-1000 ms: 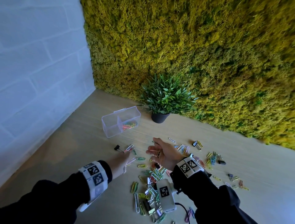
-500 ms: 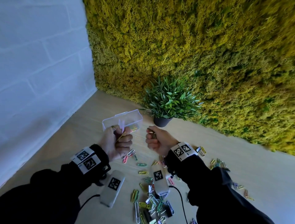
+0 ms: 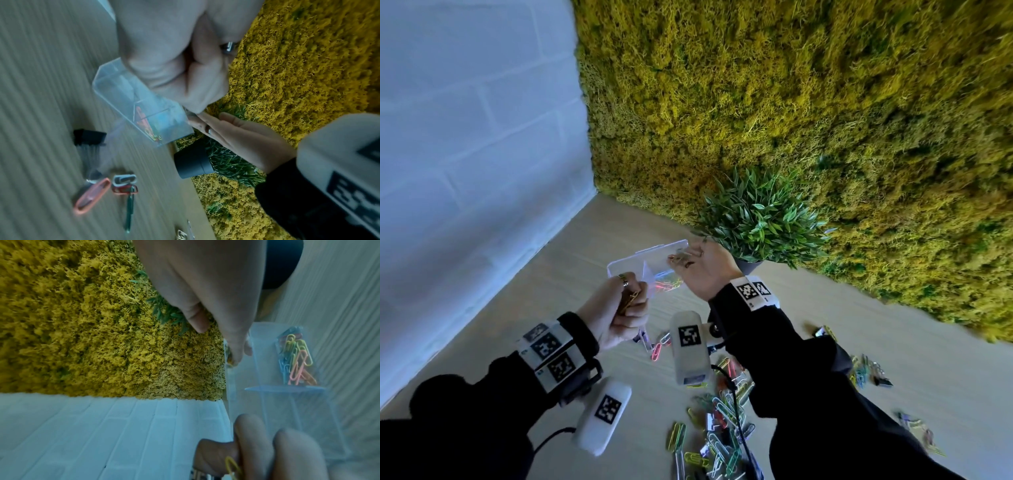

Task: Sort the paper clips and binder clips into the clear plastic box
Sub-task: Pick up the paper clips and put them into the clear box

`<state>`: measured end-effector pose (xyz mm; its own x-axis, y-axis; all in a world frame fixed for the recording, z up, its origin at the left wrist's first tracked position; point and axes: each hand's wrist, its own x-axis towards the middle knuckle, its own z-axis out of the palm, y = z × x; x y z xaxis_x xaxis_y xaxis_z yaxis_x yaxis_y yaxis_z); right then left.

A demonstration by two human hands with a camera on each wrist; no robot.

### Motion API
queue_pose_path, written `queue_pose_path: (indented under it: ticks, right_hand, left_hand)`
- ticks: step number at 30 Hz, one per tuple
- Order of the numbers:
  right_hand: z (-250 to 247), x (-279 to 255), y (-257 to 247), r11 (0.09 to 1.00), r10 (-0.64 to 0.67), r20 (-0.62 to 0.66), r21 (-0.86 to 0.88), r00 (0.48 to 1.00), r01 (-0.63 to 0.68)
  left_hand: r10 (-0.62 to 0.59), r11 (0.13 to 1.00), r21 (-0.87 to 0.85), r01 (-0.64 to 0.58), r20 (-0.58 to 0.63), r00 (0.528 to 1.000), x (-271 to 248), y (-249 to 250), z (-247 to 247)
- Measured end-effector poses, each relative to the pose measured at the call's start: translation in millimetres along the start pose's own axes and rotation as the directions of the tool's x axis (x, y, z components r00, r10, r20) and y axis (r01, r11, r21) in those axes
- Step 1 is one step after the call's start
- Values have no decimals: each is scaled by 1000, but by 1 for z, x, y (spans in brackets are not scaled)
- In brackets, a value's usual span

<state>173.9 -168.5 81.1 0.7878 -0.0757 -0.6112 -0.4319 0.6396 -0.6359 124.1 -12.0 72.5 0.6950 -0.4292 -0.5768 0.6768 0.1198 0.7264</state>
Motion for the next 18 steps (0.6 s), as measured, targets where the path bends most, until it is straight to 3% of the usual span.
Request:
queue_pose_path:
  ticks: [1, 3, 5, 6, 7, 8, 9, 10, 11, 13, 16, 18]
  right_hand:
    - [-3, -3, 2, 999, -8, 41, -50, 999, 10]
    - [-9, -4, 6, 946, -68, 63, -312, 996, 84]
    - [-17, -6, 9, 830, -172, 106, -520, 979, 202]
    - [-20, -8, 8, 721, -215, 143, -644, 966, 255]
    - [-21, -9, 6, 486, -281, 208, -811, 937, 326]
    - [-24, -9, 4, 167, -322, 281, -923, 904, 346]
    - [-28, -8, 3, -102, -324, 352, -936, 878, 337]
    - [-31, -6, 4, -286, -304, 396, -906, 867, 313]
    - [-32, -5, 5, -378, -282, 398, -882, 873, 281]
    - [-35, 1, 9, -419, -267, 400, -868, 877, 269]
    - [-40, 7, 9, -380, -249, 458, -857, 853, 349]
    - [-44, 8, 9, -340, -232, 472, -859, 850, 384]
  left_hand:
    - [-9, 1000, 25, 9, -14, 1000, -1, -1, -1]
    - [-23, 998, 66, 25, -44, 999, -1, -4, -4]
    - [-36, 996, 73, 40, -64, 997, -2, -6, -7]
    - [-44, 997, 57, 48, -65, 997, -3, -7, -8]
    - [-51, 998, 25, 52, -59, 997, -4, -6, -9]
    - [-54, 998, -20, 53, -46, 997, -6, -5, -9]
    - [-58, 996, -73, 55, -33, 998, -7, -3, -10]
    - [-62, 990, -129, 59, -18, 998, -8, 0, -9]
    - [-65, 981, -184, 63, -5, 998, -7, 4, -8]
    - [-63, 948, -311, 66, 21, 998, -2, 11, -4]
    - [-7, 845, -533, 34, 54, 999, 5, 26, 11]
    - [7, 817, -577, -4, 3, 1000, 11, 31, 23]
